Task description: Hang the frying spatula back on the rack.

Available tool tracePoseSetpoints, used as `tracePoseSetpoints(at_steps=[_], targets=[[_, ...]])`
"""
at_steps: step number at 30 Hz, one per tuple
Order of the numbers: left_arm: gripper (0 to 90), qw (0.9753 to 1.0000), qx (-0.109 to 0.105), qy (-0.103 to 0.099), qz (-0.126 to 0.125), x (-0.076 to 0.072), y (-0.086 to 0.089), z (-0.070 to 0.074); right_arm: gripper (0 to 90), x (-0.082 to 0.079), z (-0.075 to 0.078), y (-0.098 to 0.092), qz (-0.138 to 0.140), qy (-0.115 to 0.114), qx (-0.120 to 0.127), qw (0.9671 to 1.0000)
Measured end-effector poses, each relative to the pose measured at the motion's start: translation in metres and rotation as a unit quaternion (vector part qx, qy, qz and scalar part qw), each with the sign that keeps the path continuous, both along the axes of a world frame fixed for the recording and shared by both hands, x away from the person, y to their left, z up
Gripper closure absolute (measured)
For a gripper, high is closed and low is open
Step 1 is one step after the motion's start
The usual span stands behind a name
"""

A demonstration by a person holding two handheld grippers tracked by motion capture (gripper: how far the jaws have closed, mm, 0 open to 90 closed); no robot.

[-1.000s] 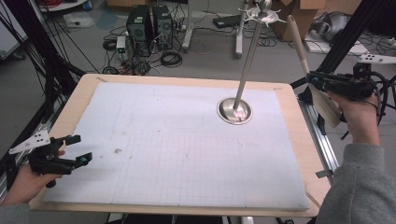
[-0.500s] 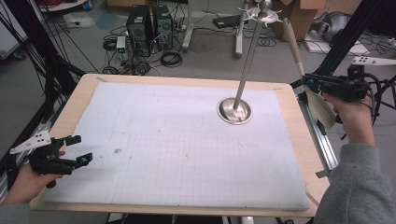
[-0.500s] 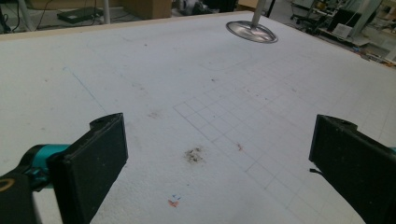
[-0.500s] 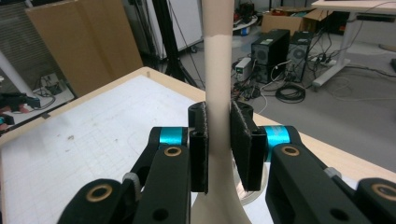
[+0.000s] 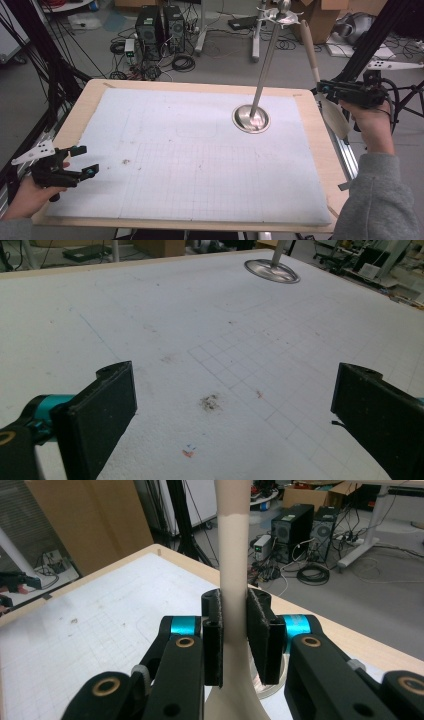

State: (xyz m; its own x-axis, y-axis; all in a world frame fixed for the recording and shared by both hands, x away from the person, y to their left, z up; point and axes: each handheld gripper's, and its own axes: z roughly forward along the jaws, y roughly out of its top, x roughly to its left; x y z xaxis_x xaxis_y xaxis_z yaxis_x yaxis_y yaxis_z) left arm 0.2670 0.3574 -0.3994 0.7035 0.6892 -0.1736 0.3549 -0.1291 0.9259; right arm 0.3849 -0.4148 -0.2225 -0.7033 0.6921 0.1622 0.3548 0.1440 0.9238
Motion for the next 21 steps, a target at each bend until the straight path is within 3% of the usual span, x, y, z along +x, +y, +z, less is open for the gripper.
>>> tracePoseSetpoints(at_steps=[21], targets=[[4.8, 1.0000, -0.001, 0.001, 0.003, -0.001, 0.002, 0.000, 77.9, 0.013, -0.009, 0.016, -0.001, 0.010, -0.022, 0.9997]])
